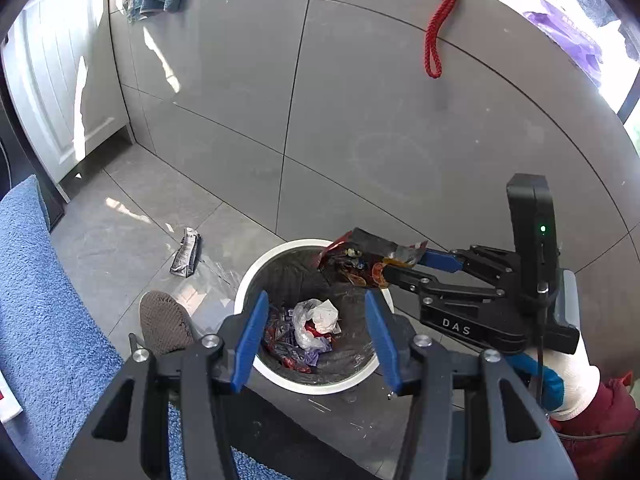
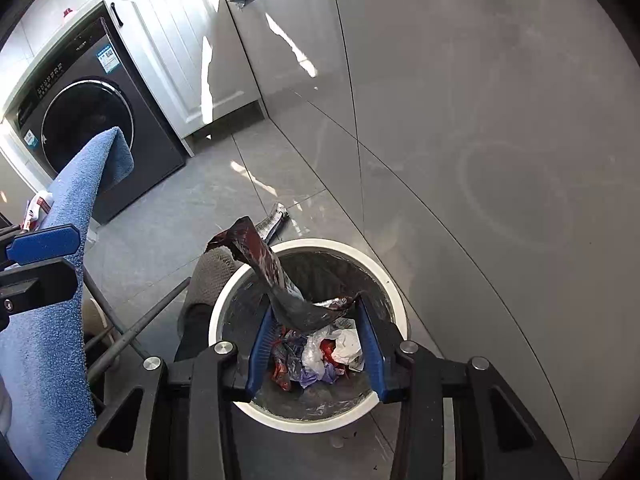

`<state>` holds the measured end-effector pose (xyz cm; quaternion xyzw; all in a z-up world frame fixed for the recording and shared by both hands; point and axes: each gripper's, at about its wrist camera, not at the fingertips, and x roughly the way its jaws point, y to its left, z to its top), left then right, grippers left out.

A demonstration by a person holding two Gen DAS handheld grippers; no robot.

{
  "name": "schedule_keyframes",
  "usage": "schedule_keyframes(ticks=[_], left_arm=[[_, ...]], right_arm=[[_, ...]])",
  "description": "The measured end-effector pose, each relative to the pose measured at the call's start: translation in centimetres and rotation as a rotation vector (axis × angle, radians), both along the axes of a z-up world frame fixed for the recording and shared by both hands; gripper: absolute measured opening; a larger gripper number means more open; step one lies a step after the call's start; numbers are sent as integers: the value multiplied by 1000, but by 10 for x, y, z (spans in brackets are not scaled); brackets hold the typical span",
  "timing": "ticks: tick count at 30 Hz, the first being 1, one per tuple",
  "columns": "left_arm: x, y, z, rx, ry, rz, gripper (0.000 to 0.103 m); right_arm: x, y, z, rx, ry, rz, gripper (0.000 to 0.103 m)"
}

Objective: Collect trash
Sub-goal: 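Move both open tools back over the purple bundle and toothpaste tube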

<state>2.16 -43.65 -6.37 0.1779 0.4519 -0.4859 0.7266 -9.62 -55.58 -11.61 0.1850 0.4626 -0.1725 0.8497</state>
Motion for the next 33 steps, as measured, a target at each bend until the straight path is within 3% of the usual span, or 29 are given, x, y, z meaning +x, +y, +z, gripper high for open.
schedule_keyframes(ticks=[7, 17, 24, 29, 33], left_arm=[[6, 32, 21, -25, -35, 65, 48], [2, 99, 54, -95, -175, 197, 48], [-1, 165, 73, -66, -343, 365, 48], [4, 232, 85, -48, -397, 530, 49], [3, 283, 91, -53, -436, 652, 61]], right_arm=[[-2, 8, 7, -5, 8, -11, 40], [0, 43, 41, -43, -47, 59, 40], [16, 90, 71, -57, -113, 153, 41], [31, 139, 88, -58, -165, 246, 41], [45, 180, 99, -55, -199, 317, 43]])
